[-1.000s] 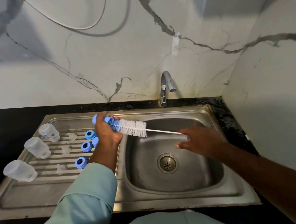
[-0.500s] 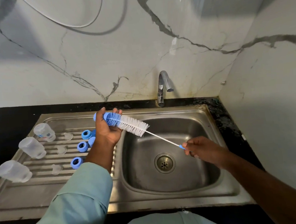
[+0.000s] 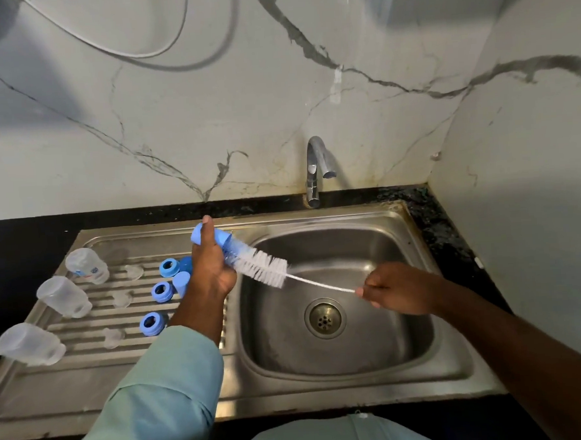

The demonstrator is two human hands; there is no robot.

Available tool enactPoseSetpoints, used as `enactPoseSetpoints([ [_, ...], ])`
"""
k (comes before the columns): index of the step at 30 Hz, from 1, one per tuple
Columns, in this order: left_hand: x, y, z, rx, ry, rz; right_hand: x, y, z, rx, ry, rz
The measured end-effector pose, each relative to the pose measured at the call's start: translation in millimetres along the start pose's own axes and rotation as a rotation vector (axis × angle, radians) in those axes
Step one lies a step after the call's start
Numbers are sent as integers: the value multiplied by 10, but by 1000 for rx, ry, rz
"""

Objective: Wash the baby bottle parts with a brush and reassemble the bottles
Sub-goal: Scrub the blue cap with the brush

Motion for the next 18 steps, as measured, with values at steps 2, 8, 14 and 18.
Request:
enactPoseSetpoints([
  [2, -57, -102, 71, 32, -17, 38, 100, -119, 63, -208, -23, 73],
  [8, -4, -335, 60, -43, -2, 59, -34, 323, 421, -500, 511, 27],
  [14, -86, -215, -91, 200, 14, 14, 96, 190, 27, 318, 248, -70],
  [18, -91, -284, -81, 185, -35, 22, 226, -7, 95, -337, 320, 114],
])
Point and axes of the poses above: each hand's wrist, its own x-axis away from the middle knuckle, its own z-axis out of the back of the hand, y = z × x, the point moved 5 cm from there along -x, towards the middle knuckle, and after that the axes turned 2 degrees about -z, right-handed, at the moved point
